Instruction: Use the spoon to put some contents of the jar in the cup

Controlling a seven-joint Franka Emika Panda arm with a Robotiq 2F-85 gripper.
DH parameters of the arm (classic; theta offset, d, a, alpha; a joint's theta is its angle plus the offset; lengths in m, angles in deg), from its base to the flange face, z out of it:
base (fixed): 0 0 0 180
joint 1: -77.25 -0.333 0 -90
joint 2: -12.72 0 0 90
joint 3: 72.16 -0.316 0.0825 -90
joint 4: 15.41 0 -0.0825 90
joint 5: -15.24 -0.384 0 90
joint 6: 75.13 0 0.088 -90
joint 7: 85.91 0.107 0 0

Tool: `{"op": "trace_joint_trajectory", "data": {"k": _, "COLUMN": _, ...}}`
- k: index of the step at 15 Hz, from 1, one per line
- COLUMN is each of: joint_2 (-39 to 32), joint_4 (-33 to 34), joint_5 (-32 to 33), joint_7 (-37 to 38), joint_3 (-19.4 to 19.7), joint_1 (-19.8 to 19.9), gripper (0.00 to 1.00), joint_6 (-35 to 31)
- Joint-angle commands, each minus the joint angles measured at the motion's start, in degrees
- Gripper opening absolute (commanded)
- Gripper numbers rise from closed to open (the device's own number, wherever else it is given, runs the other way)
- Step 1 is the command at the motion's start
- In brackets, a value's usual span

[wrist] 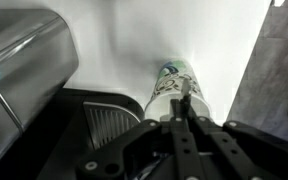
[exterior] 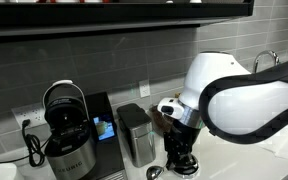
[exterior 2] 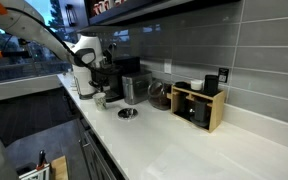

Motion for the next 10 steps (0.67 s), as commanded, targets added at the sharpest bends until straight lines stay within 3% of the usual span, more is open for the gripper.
{"op": "trace_joint_trajectory", "data": {"k": 1, "joint_2": 2.1, "joint_4": 0.0, "joint_5": -5.7, "joint_7": -1.1, "joint_3": 1.9, "joint_1": -1.2, "gripper": 0.01, "joint_6": 1.3}}
{"op": "trace_joint_trajectory", "data": {"k": 6, "joint_2": 4.9, "joint_4": 0.3, "joint_5": -11.4, "joint_7": 2.6, "joint_3": 4.5, "joint_1": -0.3, "gripper": 0.01, "joint_6": 7.8}}
{"op": "trace_joint_trajectory", "data": {"k": 7, "joint_2": 5.5, "joint_4": 0.1, "joint_5": -8.3, "joint_7": 7.9, "joint_3": 4.5, "joint_1": 0.9, "gripper": 0.01, "joint_6": 10.3}}
{"op": "trace_joint_trajectory", "data": {"k": 10, "joint_2": 5.6, "joint_4": 0.7, "joint_5": -8.8, "joint_7": 14.7, "joint_3": 6.2, "joint_1": 2.0, "gripper": 0.01, "joint_6": 14.8}}
